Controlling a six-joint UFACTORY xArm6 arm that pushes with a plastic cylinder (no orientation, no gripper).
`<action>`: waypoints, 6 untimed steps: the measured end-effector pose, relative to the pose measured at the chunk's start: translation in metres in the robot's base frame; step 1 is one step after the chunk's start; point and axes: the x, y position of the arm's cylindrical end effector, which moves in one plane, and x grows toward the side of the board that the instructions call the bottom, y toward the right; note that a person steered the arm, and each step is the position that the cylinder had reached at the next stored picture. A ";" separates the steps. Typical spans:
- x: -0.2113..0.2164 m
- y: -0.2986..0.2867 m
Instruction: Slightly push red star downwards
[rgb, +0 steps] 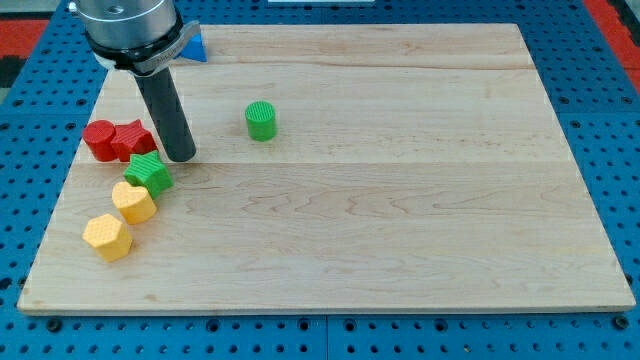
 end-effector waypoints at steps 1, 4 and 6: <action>-0.042 -0.007; -0.030 -0.041; 0.000 -0.033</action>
